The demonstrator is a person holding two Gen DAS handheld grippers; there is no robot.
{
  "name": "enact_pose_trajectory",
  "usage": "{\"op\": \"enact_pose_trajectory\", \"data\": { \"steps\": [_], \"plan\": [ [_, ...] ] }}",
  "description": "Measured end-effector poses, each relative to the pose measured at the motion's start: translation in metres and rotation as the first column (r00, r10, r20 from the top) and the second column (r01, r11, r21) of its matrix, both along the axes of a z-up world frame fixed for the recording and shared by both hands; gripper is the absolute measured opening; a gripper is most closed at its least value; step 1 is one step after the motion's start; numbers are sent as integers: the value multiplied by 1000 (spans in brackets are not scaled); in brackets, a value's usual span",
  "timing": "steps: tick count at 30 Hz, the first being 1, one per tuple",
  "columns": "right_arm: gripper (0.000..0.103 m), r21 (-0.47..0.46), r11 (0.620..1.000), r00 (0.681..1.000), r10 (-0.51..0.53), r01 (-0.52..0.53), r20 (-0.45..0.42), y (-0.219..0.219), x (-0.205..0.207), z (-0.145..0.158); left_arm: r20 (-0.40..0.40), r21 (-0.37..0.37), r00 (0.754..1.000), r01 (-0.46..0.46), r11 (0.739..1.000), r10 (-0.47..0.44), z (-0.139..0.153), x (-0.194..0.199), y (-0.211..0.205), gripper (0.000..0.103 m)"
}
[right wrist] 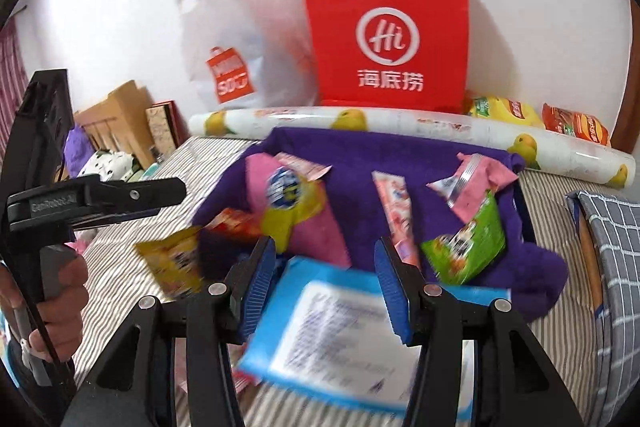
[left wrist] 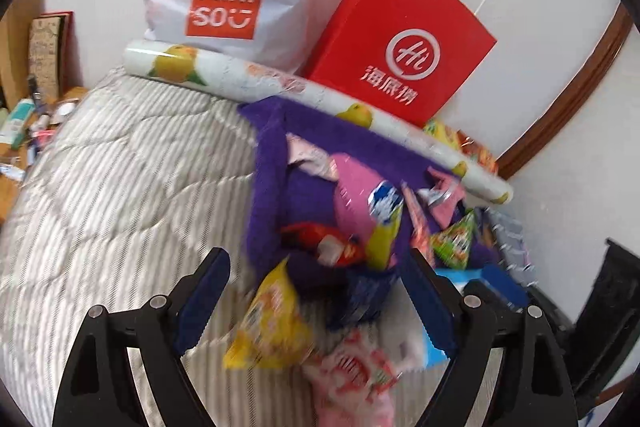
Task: Organize snacks
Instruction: 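Move both open tools back toward the remaining snack pile, then grasp the yellow chip bag with the left tool while the right grasps the pink candy packet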
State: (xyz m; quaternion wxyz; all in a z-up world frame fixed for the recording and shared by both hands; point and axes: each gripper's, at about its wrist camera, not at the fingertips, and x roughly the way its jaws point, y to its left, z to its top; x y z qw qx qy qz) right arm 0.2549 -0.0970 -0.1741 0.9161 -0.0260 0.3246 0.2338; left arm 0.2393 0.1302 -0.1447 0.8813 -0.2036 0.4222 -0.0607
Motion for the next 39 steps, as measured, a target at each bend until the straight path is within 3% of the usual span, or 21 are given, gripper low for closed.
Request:
{"op": "enact_pose_trajectory", "data": {
  "steps": [11, 16, 20, 26, 32, 35, 39],
  "plan": [
    [51, 2, 1000, 1000, -4, 4, -26, 8, -55, -4, -97, 99, 995, 43, 994, -34, -41, -14, -15, 84],
    [51, -9, 1000, 998, 20, -20, -59, 17, -71, -16, -113, 165, 993, 55, 985, -37, -50, -11, -23, 50],
    [51, -4, 999, 993, 47, -48, -112, 28, -84, -35, -97, 159, 994, 73, 985, -58, -48, -17, -15, 38],
    [53, 15, 999, 980, 49, -47, -195, 42, -93, -62, -69, 160, 997, 53, 986, -42, -38, -33, 5, 38],
    [64, 132, 990, 958, -2, 42, -287, 39, -83, -77, -57, 109, 998, 40, 993, -33, -35, -47, 29, 38],
    [73, 101, 991, 953, -54, 88, -299, 46, -76, -80, -55, 98, 998, 38, 994, -32, -35, -53, 36, 38],
    [75, 62, 993, 947, -76, 100, -313, 62, -71, -85, -52, 92, 998, 33, 995, -28, -35, -60, 44, 38]
  ]
}}
